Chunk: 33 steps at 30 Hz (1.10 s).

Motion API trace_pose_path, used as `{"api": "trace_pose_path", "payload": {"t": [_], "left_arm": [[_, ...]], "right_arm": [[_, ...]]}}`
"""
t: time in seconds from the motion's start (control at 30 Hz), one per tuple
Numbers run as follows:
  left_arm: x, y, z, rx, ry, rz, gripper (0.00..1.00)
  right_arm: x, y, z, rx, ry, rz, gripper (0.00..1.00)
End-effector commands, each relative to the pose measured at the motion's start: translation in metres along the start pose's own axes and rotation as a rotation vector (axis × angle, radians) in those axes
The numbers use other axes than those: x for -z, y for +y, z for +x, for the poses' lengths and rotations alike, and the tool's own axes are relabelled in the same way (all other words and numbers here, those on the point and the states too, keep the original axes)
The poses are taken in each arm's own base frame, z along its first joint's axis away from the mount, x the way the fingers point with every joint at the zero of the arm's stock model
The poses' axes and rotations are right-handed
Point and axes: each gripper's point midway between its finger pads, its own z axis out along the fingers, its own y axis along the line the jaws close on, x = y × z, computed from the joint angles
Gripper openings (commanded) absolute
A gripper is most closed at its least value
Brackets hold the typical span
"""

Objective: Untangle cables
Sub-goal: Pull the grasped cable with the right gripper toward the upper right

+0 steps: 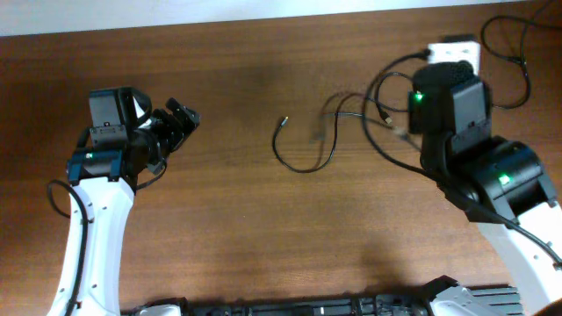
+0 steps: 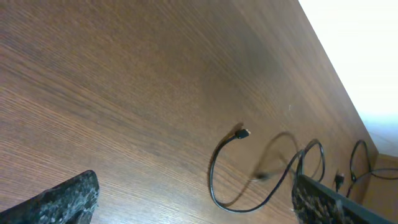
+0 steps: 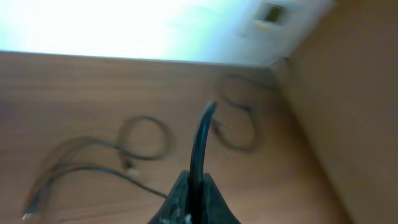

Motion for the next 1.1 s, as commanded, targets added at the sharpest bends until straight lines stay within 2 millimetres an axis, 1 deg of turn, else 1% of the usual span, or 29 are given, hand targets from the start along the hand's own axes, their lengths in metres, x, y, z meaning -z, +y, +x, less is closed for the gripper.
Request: {"api": "trace_pose_path", "payload": {"t": [0.0, 0.03, 0.07, 0.1, 0.13, 0.17, 0.2, 0.27, 0.3, 0.33, 0.37, 0.43, 0.5, 0.53, 0.6, 0.63, 0.67, 0.7, 0.77, 0.8, 0.87, 0.9, 1.0, 1.03, 1.07], "left_arm": [[0.001, 0.001, -0.004, -0.016, -0.019, -0.014, 0.99], [0.001, 0.001, -0.004, -0.016, -0.019, -0.014, 0.99], [0.001, 0.002, -0.004, -0.016, -0.017, -0.015, 0.99], [0.001, 0.002, -0.003, -0.015, -0.015, -0.016, 0.99], [0.001, 0.002, -0.003, -0.015, -0.015, -0.016, 0.99], [0.001, 0.002, -0.003, -0.015, -0.016, -0.017, 0.99], [0.001, 0.002, -0.003, -0.015, -0.016, -0.017, 0.99], [0.001, 0.002, -0.003, -0.015, -0.015, -0.016, 0.99], [0.001, 0.002, -0.003, -0.015, -0.016, -0.017, 0.99], [0.001, 0.002, -0.003, -0.015, -0.015, -0.016, 0.99], [0.001, 0.002, -0.003, -0.015, -0.015, -0.016, 0.99], [0.001, 0.002, -0.003, -0.015, -0.016, -0.017, 0.99], [0.001, 0.002, -0.003, -0.015, -0.015, -0.016, 0.99], [0.001, 0.002, -0.003, -0.015, -0.016, -0.017, 0.99], [0.001, 0.002, -0.003, -0.015, -0.015, -0.016, 0.99], [0.001, 0.002, -0.003, -0.015, -0.016, -0.017, 0.99], [0.001, 0.002, -0.003, -0.015, -0.016, -0.017, 0.99], [0.001, 0.002, -0.003, -0.015, -0.015, -0.016, 0.99], [0.001, 0.002, -0.003, -0.015, -0.015, -0.016, 0.99], [0.001, 0.002, -0.003, -0.015, -0.016, -0.017, 0.99], [0.001, 0.002, -0.003, -0.015, -0.015, -0.016, 0.99], [0.001, 0.002, -0.003, -0.015, -0.015, -0.016, 0.99], [0.001, 0.002, -0.003, -0.015, -0.016, -0.017, 0.99], [0.001, 0.002, -0.003, -0.015, -0.016, -0.017, 0.99], [0.001, 0.002, -0.003, -0.015, -0.015, -0.016, 0.99]], "right_arm": [[0.004, -0.057, 0.018, -0.311, 0.003, 0.289, 0.04], [0.002, -0.065, 0.031, -0.373, 0.044, 0.316, 0.04], [0.0, -0.067, 0.043, -0.416, 0.092, 0.319, 0.04], [-0.003, -0.064, 0.054, -0.447, 0.149, 0.294, 0.04], [-0.009, -0.05, 0.066, -0.467, 0.238, 0.216, 0.04], [-0.013, -0.035, 0.074, -0.476, 0.304, 0.142, 0.04], [-0.015, -0.019, 0.079, -0.443, 0.362, 0.063, 0.04], [-0.018, 0.027, 0.085, -0.225, 0.451, -0.184, 0.04], [-0.015, 0.061, 0.087, -0.054, 0.472, -0.382, 0.04], [-0.014, 0.08, 0.089, 0.044, 0.472, -0.484, 0.04], [-0.019, 0.087, 0.09, 0.074, 0.478, -0.493, 0.04], [-0.029, 0.093, 0.095, 0.072, 0.507, -0.481, 0.04], [-0.041, 0.095, 0.102, 0.006, 0.561, -0.441, 0.04], [-0.048, 0.094, 0.105, 0.003, 0.583, -0.427, 0.04], [-0.062, 0.085, 0.111, -0.004, 0.606, -0.372, 0.04], [-0.072, 0.076, 0.112, -0.013, 0.614, -0.331, 0.11], [-0.08, 0.069, 0.114, -0.027, 0.621, -0.304, 0.31], [-0.086, 0.064, 0.115, -0.039, 0.628, -0.284, 0.4], [-0.103, 0.049, 0.122, -0.082, 0.662, -0.243, 0.46], [-0.109, 0.045, 0.126, -0.086, 0.678, -0.229, 0.56], [-0.12, 0.038, 0.135, -0.047, 0.714, -0.219, 0.86], [-0.13, 0.033, 0.147, -0.013, 0.755, -0.212, 0.98], [-0.143, 0.024, 0.171, -0.008, 0.857, -0.184, 0.99], [-0.149, 0.019, 0.184, 0.039, 0.911, -0.192, 0.99], [-0.153, 0.016, 0.191, 0.059, 0.935, -0.195, 0.99]]}}
